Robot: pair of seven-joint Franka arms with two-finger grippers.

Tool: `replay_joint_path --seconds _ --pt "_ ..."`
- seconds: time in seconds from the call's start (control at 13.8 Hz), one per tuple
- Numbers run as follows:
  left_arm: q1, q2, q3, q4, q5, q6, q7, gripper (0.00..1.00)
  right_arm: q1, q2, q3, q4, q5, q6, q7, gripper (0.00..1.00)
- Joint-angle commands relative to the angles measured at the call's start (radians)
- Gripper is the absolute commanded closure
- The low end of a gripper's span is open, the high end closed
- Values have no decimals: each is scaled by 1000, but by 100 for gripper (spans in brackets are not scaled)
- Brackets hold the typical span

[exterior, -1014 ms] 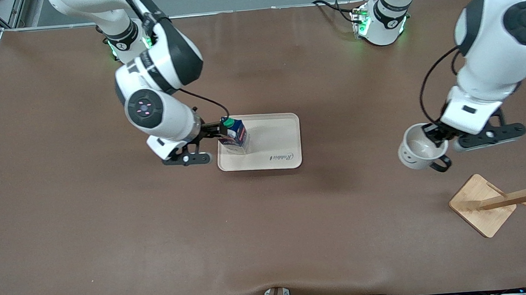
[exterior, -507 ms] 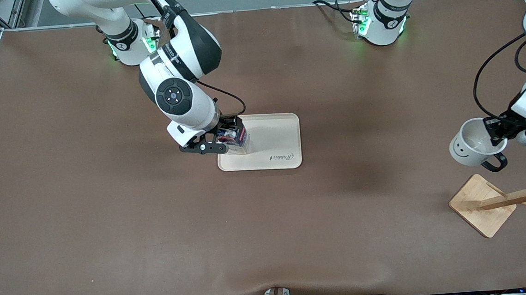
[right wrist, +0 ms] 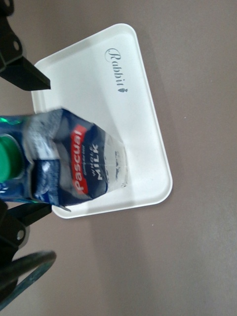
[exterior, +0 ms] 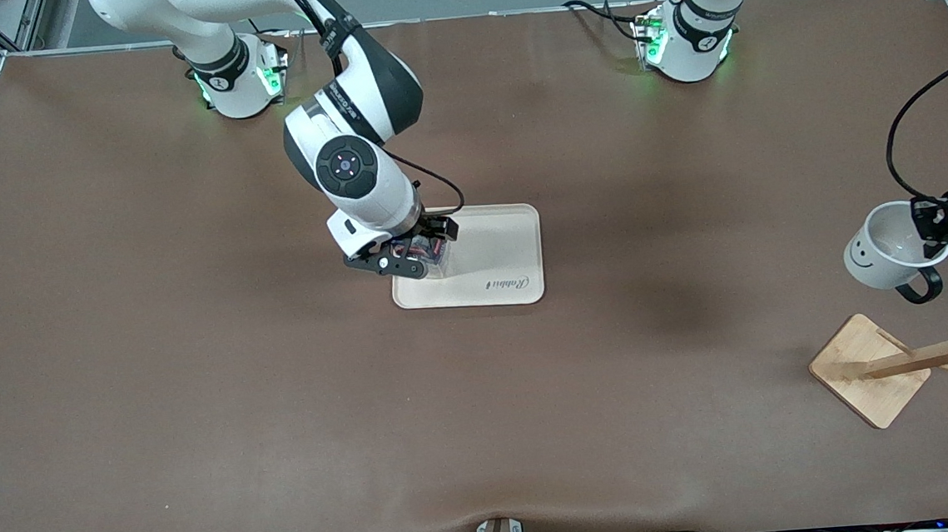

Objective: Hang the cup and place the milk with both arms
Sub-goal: 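Grasp the blue milk carton with the right gripper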

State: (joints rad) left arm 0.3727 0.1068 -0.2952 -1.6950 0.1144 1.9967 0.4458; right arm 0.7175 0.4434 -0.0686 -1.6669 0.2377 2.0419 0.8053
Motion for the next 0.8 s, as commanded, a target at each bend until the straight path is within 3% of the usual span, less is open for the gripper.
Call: replay_joint_path --seconds 0.0,0.07,0.14,0.29,0.36,0.72 --pt "37 17 -7 23 -25 -7 144 100 22 -22 -10 -101 -12 131 23 0" --pt "43 17 -7 23 -36 -6 178 100 25 -25 -10 -123 -12 167 26 3" --pt "58 21 -7 23 -57 -6 215 100 25 -25 -10 -125 -12 170 61 28" --pt "83 39 -7 43 -93 -3 263 100 25 -28 -10 -122 -12 155 118 91" --pt "98 54 -7 58 -110 -3 281 100 22 -38 -11 -117 -12 118 118 100" --pt "159 99 -7 81 -209 -3 359 100 -61 -63 -51 73 -17 -271 118 100"
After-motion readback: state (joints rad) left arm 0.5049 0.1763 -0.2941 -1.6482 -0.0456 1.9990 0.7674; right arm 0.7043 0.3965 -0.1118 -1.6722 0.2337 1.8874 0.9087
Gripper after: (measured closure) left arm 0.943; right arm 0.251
